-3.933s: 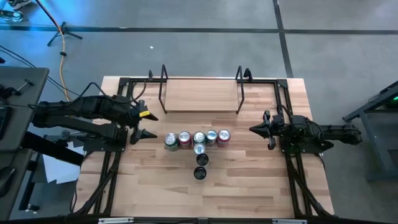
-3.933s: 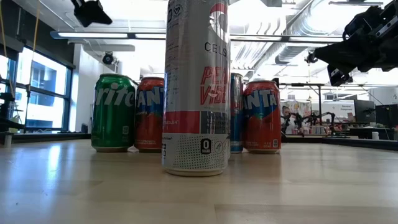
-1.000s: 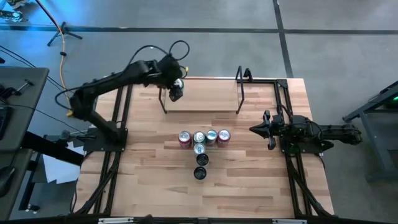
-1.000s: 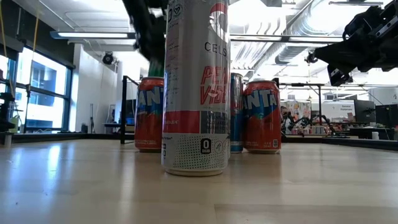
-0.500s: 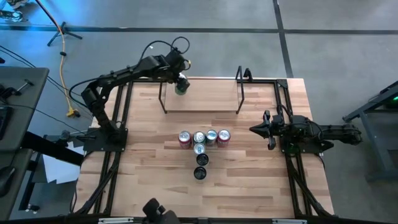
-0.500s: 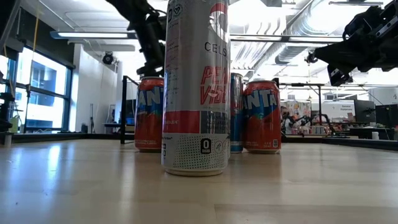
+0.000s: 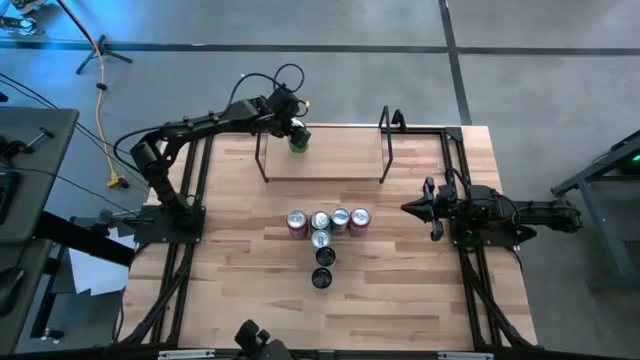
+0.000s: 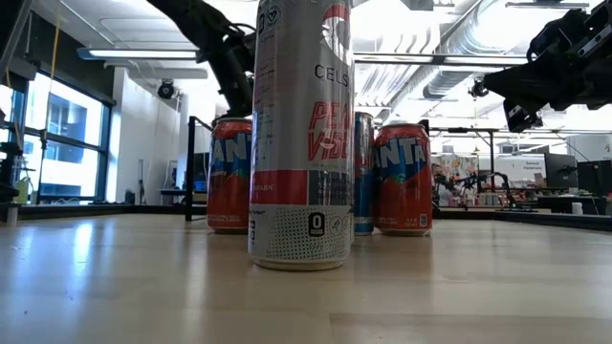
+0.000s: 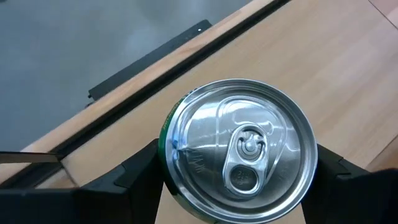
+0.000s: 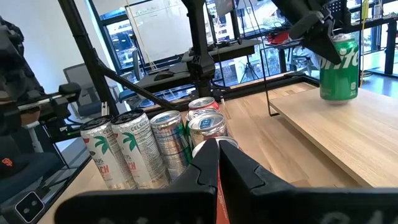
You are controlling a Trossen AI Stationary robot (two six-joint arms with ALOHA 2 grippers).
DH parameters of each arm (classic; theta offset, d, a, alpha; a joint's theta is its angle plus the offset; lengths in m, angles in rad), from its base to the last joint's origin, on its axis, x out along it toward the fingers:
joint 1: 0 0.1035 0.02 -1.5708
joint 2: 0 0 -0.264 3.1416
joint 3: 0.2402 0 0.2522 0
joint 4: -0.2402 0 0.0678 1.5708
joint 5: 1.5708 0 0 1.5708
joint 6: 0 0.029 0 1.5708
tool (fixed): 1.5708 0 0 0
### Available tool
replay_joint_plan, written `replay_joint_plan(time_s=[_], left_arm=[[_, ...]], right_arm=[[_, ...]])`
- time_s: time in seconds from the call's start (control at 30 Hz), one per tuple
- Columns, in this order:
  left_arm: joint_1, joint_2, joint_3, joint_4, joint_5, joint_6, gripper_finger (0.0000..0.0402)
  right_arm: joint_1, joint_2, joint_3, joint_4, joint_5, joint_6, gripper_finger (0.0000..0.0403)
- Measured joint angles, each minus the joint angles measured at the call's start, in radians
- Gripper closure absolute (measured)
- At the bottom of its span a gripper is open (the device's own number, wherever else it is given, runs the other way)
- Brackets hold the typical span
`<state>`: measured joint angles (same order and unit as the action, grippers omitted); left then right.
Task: Place canned beverage on shelf
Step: Put the left green soda can on the shelf
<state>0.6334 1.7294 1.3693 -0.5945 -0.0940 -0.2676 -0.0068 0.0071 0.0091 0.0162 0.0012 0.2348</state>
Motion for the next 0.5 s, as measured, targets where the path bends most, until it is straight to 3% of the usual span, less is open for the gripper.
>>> replay_joint_plan(time_s=[0.5], left_arm=[[-0.02, -0.001, -0.007, -0.013, -0.009, -0.006, 0.0141]], right_arm=[[0.0, 0.0, 0.0, 0.0, 0.0, 0.0, 0.0402]])
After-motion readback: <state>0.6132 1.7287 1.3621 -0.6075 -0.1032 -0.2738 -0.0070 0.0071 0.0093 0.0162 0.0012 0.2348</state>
